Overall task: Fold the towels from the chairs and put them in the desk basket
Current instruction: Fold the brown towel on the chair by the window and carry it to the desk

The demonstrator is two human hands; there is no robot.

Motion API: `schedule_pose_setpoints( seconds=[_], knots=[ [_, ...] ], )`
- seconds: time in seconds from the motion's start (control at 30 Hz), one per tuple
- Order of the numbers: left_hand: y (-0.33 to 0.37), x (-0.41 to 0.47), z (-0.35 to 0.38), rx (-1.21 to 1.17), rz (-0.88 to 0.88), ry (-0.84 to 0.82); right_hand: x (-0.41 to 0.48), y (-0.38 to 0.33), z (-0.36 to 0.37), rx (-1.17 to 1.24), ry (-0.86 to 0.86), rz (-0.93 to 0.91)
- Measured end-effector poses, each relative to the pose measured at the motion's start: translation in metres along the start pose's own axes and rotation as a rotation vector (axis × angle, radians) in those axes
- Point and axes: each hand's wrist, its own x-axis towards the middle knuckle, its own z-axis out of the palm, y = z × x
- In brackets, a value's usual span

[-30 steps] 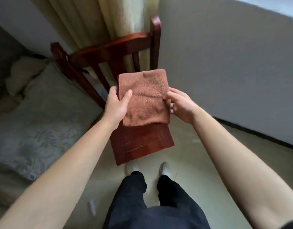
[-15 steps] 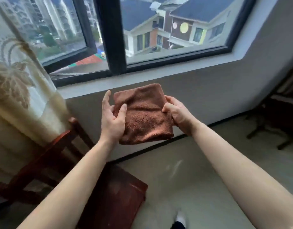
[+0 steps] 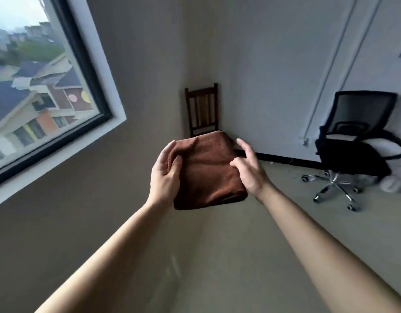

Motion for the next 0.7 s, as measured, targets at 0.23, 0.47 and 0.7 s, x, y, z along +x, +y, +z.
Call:
schedule_pose_setpoints(
  seconds=[0.23,0.47,0.7],
  knots=[
    [0.008,0.002,0.268,-0.097,0.018,-0.371,-0.022,0.016,-0.247,-0.158,0.393,0.020],
    [0.037,-0.030,0.509,-0.214,0.045,-0.764,-0.071,0.035,-0.451,-0.247,0.741,0.084],
    [0.067,-0.067,0.722,-0.383,0.100,-1.150,-0.106,0.044,-0.610,-0.342,1.041,0.124]
  ],
)
